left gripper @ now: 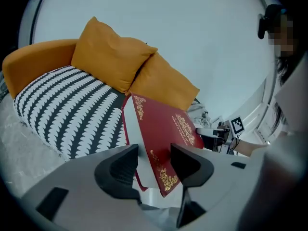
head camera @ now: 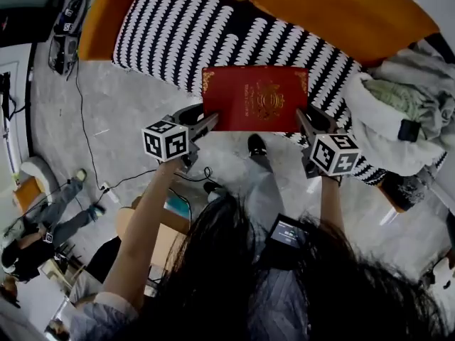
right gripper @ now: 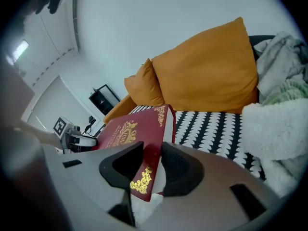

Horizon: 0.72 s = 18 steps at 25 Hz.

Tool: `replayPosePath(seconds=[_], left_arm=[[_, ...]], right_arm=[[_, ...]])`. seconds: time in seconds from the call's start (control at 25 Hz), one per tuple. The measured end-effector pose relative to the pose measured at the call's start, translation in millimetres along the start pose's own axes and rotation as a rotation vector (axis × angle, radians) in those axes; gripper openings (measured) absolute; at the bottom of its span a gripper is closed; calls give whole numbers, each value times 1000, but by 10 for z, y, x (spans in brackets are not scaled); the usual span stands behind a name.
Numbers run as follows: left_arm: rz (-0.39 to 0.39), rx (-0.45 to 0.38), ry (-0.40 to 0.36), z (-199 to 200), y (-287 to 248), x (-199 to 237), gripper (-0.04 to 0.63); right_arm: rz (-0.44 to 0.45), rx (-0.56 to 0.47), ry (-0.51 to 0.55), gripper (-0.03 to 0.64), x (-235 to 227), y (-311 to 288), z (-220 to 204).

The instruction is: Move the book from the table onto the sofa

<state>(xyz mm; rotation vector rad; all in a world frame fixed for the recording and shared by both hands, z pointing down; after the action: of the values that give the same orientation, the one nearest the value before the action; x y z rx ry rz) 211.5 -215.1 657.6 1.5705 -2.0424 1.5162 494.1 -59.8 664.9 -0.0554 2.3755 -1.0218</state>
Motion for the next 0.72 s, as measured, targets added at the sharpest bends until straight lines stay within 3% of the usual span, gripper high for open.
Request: replayPosePath(seconds=[0.28,0.48,0.72], left_arm=[[-28,91,-121,158,-678,305,213],[37,134,-268,484,-1240,469,202],[38,195,-361,757,-1528,440,205]], right_arm=[[-58,-8,-83,121,-477,-243,-219],[-76,-49,-121,114,-833,-480,-166],[-222,-78,-222,115,-1174,-694,-181]])
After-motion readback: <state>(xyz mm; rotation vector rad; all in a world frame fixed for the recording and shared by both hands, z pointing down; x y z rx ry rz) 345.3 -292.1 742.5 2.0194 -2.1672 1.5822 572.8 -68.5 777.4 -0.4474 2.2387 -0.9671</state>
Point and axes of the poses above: the fingertips, and each gripper's own axes: y backward along the fingers, x to its left, z out of its top, the point moved 7 cm from there along y, backward along the fingers, and after that the axes turned 5 degrees about -z, right-handed, at the moved point
